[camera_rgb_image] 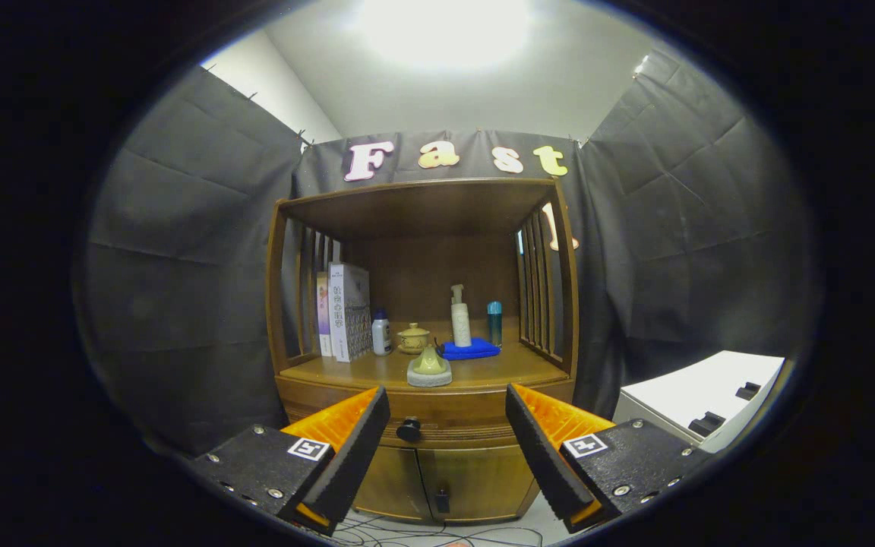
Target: Pull open the drawer, take out the items inside it, and place them on the countertop above the cabinet.
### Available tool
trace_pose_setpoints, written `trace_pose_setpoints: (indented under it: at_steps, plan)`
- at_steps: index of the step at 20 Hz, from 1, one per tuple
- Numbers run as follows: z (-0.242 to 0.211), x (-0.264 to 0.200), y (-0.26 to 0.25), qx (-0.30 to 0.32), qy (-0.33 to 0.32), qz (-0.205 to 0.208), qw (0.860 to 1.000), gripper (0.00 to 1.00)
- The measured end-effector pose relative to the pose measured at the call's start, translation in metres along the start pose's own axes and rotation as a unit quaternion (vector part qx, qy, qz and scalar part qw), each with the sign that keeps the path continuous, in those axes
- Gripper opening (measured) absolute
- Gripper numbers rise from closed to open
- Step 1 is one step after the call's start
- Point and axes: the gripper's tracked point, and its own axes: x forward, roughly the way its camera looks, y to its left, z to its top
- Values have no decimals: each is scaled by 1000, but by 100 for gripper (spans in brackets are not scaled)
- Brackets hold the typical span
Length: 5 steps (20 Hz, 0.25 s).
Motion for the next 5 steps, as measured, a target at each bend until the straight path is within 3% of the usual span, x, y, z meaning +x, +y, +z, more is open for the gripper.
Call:
trace_pose_setpoints:
  at_steps: [5]
  plan:
    - [0, 0, 3, 1, 0, 1, 1000, 96]
